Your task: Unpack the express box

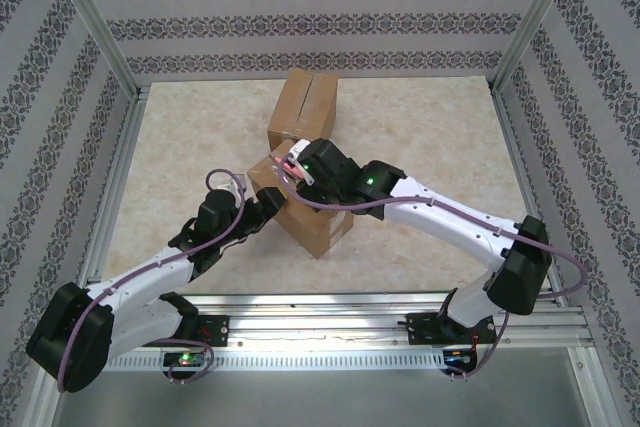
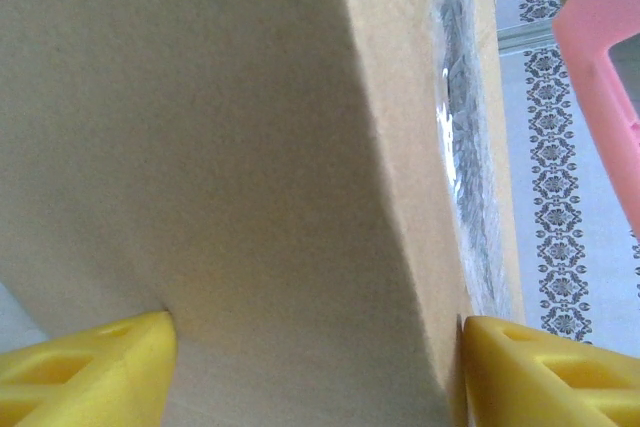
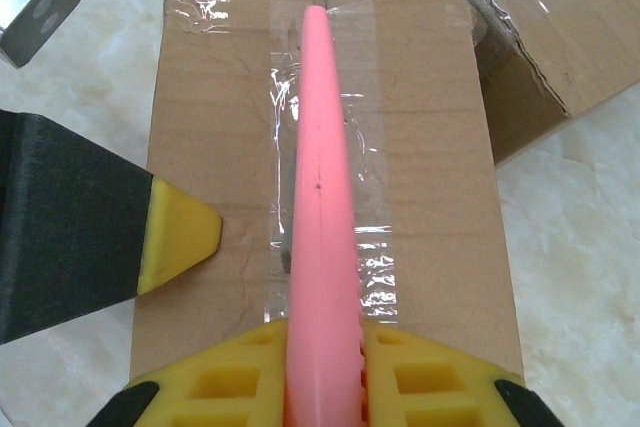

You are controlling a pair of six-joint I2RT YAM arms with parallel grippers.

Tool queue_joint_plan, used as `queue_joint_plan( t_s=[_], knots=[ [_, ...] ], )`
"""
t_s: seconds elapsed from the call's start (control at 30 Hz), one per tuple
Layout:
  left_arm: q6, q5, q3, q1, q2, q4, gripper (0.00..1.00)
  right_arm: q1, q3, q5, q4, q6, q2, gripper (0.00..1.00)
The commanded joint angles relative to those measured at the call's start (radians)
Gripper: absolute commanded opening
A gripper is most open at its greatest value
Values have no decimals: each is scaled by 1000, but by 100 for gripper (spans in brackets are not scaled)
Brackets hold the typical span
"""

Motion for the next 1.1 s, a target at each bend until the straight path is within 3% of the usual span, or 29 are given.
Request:
queue_joint_plan(
  t_s=[0.0, 1.07],
  knots=[
    [-8, -40, -32, 10, 8, -57, 74, 13, 36, 9, 20, 12, 18, 0],
    [-10, -40, -45, 11, 9, -42, 74, 13, 26, 38, -1, 24, 27, 0]
  ],
)
